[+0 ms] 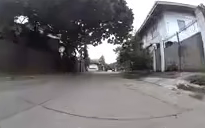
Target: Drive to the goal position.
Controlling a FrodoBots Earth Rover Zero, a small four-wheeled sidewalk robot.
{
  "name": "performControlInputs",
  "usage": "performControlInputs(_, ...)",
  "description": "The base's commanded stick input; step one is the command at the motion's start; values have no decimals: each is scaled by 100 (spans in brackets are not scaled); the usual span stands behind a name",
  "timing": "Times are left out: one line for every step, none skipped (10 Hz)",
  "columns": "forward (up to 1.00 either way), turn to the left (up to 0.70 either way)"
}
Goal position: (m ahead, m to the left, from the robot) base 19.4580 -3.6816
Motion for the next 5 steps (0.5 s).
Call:
performControlInputs(100,0)
performControlInputs(100,0)
performControlInputs(100,0)
performControlInputs(100,0)
performControlInputs(100,0)
